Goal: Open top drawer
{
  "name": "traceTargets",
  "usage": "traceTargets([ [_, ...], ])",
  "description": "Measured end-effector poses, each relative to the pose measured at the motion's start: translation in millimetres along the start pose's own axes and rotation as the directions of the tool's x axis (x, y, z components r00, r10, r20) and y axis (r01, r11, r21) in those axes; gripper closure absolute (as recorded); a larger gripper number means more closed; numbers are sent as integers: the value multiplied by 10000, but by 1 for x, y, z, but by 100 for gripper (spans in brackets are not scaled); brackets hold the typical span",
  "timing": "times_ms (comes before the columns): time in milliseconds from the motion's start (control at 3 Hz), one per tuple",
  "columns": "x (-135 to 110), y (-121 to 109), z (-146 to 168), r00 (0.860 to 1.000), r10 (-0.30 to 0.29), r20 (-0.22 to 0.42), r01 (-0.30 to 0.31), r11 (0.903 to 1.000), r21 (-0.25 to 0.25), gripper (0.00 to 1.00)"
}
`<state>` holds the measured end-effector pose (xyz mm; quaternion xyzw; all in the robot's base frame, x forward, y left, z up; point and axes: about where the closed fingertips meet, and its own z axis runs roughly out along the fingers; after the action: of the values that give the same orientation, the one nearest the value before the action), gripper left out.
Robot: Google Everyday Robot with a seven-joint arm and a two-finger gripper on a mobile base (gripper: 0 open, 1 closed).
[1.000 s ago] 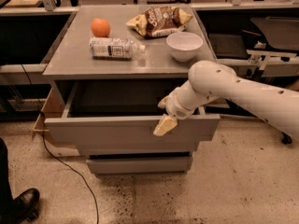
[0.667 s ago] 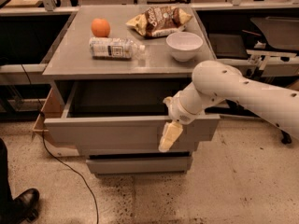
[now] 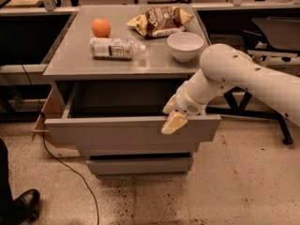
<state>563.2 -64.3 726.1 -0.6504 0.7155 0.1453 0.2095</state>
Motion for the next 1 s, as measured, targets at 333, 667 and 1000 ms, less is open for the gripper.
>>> traceTargets([
  [333,-3,-11,-9,10000,-64,8,64,9999,138,72],
  [667,-6,-29,-15,9999,-129,63,127,9991,410,95],
  [1000,-8,-51,-4,9981,-198,577,152,9967,798,100],
])
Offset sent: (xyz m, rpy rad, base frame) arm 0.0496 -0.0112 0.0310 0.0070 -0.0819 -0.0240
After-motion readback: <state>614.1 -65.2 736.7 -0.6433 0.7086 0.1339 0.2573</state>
